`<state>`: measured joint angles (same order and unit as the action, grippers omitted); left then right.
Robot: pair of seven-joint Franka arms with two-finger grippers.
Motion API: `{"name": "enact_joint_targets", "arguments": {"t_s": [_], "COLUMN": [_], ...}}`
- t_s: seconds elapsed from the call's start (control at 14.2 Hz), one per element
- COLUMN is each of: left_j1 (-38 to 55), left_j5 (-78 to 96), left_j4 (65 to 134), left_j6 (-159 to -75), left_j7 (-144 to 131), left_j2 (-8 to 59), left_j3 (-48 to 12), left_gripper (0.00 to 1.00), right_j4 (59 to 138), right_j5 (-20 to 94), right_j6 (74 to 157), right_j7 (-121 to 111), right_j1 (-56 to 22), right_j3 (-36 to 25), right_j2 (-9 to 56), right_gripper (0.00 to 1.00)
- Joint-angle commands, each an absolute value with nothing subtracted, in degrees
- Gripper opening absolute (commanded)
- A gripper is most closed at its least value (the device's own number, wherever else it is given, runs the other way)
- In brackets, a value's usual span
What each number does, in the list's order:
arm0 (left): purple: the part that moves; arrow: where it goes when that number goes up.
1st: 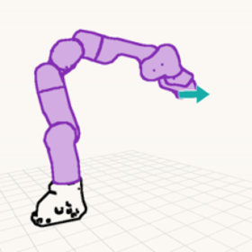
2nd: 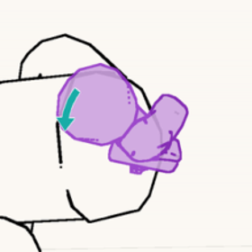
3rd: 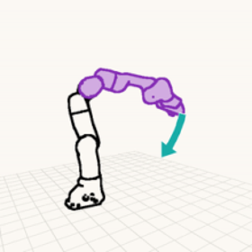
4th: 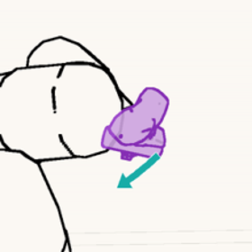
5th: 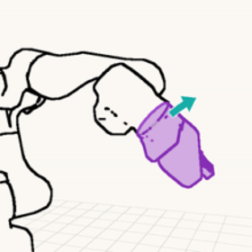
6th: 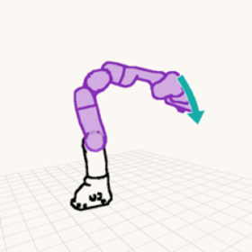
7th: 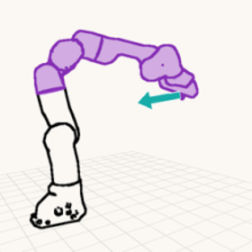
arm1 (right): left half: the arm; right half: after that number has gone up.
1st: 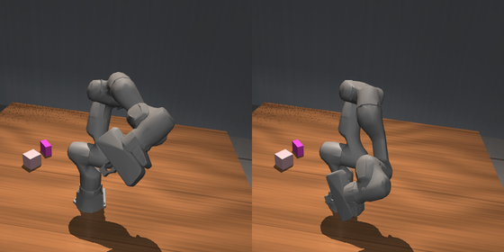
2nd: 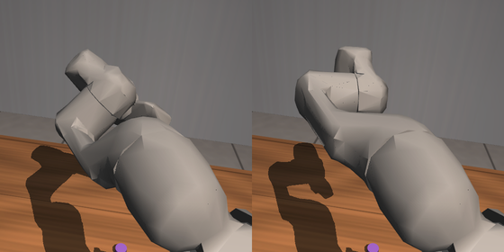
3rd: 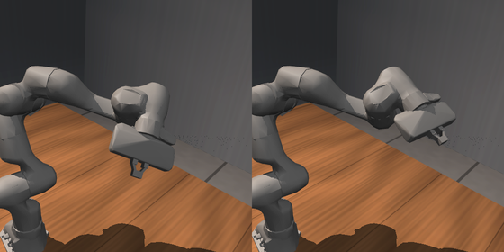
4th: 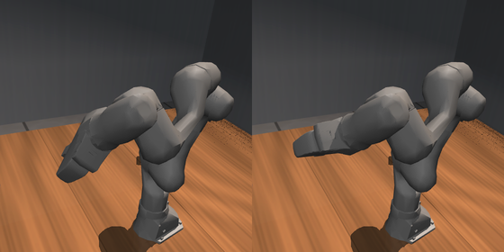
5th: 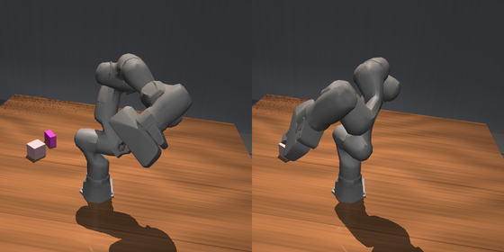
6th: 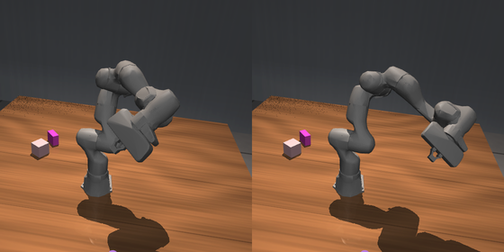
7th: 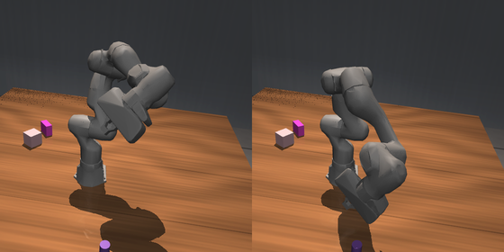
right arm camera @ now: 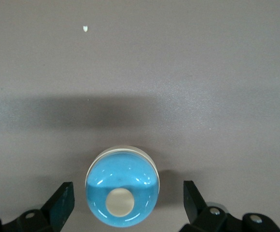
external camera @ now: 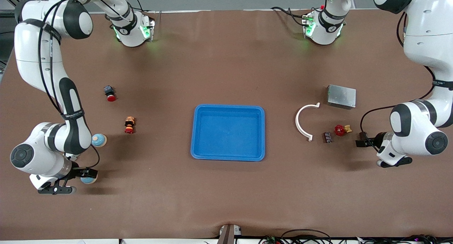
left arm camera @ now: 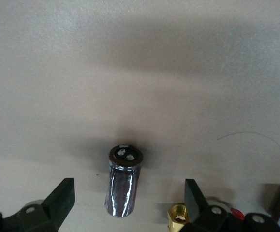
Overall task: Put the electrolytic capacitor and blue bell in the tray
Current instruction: 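Grasp the blue bell with the right gripper while the left gripper grasps the capacitor, then carry the bell over the tray while the left gripper lifts the capacitor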
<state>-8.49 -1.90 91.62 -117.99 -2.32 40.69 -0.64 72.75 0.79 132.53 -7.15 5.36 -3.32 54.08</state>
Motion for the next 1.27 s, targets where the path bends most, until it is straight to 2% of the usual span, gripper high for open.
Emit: {"name": "enact_joint_targets", "arguments": {"t_s": [0.0, 0.07, 0.14, 0.21, 0.28, 0.64, 0.85, 0.92, 1.06, 1.2], "left_j1": [-8.4, -8.4, -8.5, -8.5, -8.5, -8.5, -8.5, -8.5, -8.5, -8.5], "left_j5": [-2.9, -2.9, -2.9, -2.9, -2.9, -2.9, -2.9, -2.9, -2.9, -2.9], "left_j4": [92.0, 92.0, 92.1, 92.3, 92.5, 92.8, 92.8, 92.8, 92.8, 92.8], "left_j6": [-118.9, -118.9, -118.9, -118.9, -118.9, -119.9, -120.0, -120.0, -120.0, -120.0], "left_j7": [-2.9, -2.9, -2.9, -2.9, -2.9, -2.9, -2.9, -2.9, -2.9, -2.9], "left_j2": [41.0, 41.0, 41.1, 41.2, 41.3, 41.7, 41.7, 41.6, 41.6, 41.6], "left_j3": [-0.9, -0.9, -0.9, -0.9, -0.9, -0.9, -0.9, -0.9, -0.9, -1.0], "left_gripper": [1.00, 1.00, 1.00, 1.00, 1.00, 1.00, 1.00, 0.96, 0.68, 0.47], "right_j4": [71.1, 71.3, 71.4, 71.4, 71.4, 71.4, 70.9, 70.9, 71.0, 71.7], "right_j5": [1.0, 1.1, 1.0, 1.0, 1.1, 1.2, 1.0, 1.0, 1.3, 1.4], "right_j6": [132.5, 132.5, 132.5, 132.5, 132.5, 130.9, 121.8, 120.2, 117.3, 112.5], "right_j7": [-7.4, -7.5, -7.7, -8.5, -9.7, -6.4, 0.3, 3.4, 9.2, 17.3], "right_j1": [5.8, 5.8, 5.9, 5.9, 5.8, 2.4, -1.4, -2.9, -6.6, -10.1], "right_j3": [-2.9, -2.9, -2.9, -2.9, -2.9, -2.7, -2.5, -2.5, -2.5, -1.9], "right_j2": [55.1, 55.1, 55.1, 55.1, 55.1, 53.0, 50.2, 49.1, 46.2, 42.7], "right_gripper": [1.00, 0.93, 0.78, 0.42, 0.00, 0.00, 0.00, 0.00, 0.00, 0.00]}}
